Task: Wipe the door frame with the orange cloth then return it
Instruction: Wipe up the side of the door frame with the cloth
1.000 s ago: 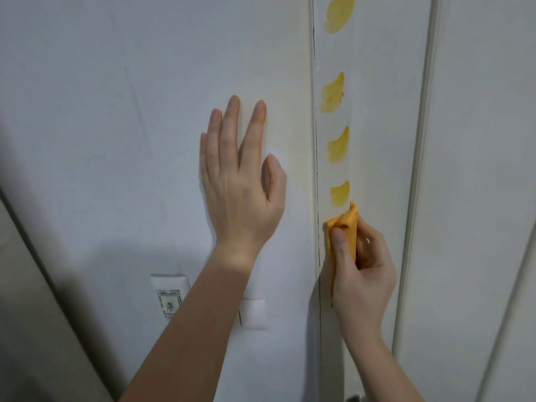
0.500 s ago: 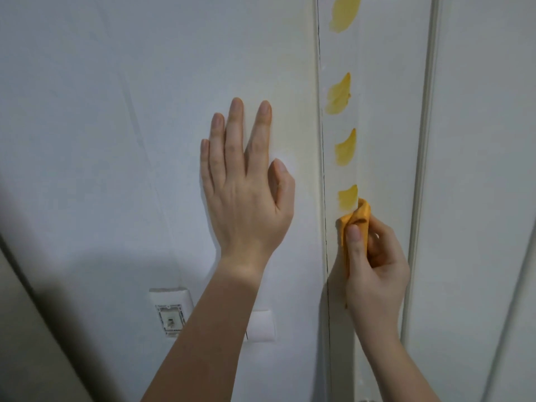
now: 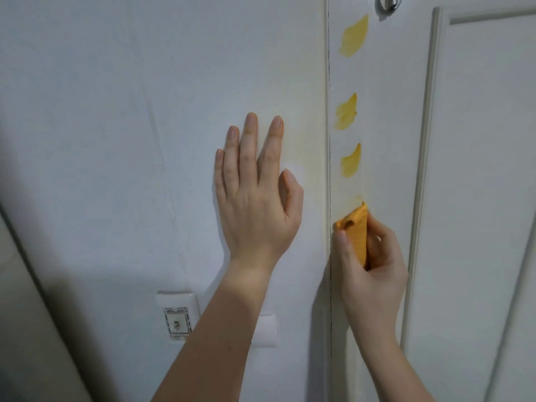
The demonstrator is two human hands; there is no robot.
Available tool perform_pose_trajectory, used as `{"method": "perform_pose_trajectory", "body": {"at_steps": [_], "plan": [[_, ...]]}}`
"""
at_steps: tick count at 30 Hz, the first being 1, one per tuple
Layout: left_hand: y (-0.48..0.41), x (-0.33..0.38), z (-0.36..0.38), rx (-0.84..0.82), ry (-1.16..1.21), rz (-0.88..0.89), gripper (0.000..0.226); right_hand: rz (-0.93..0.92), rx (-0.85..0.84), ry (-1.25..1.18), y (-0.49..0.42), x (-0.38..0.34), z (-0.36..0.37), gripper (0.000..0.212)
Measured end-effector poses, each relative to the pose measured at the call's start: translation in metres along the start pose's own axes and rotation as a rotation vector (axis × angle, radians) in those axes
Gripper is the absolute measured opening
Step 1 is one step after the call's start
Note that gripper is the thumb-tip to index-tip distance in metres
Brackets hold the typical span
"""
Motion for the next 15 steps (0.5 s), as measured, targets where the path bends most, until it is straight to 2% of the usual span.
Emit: {"method": "perform_pose_trajectory", "body": {"at_steps": [2, 4, 9, 10, 13, 15], "plan": [[0.0, 0.0, 0.0, -0.002, -0.006, -0.001, 0.062, -0.031, -0.002, -0.001, -0.002, -0.006, 0.005, 0.047], [0.0, 0.0, 0.0, -0.002, -0.002, -0.003, 0.062, -0.051, -0.003, -0.027, -0.012, -0.017, 0.009, 0.046], [0.0, 0.0, 0.0, -0.006, -0.005, -0.001, 0.062, -0.028, 0.027, -0.007, -0.021, -0.018, 0.003, 0.015], [0.0, 0.0, 0.0, -0.006, -0.005, 0.0, 0.062, -0.03, 0.024, 0.008, -0.016, -0.014, 0.001, 0.015], [0.0, 0.001, -0.001, -0.001, 0.002, 0.006, 0.062, -0.065, 0.036, 0.037, 0.0, -0.008, 0.001, 0.037], [0.0, 0.0, -0.001, 0.001, 0.001, 0.006, 0.062, -0.049, 0.047, -0.016, -0.002, -0.01, 0.007, 0.03]]}}
Point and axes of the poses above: each hand's wrist, its own y-axis away from the middle knuckle, its own z-axis out of the palm, x = y × z, the point moved 8 cm from there along -y, towards the middle knuckle, and after that the axes turned 8 degrees about y, right-handed, at the moved point
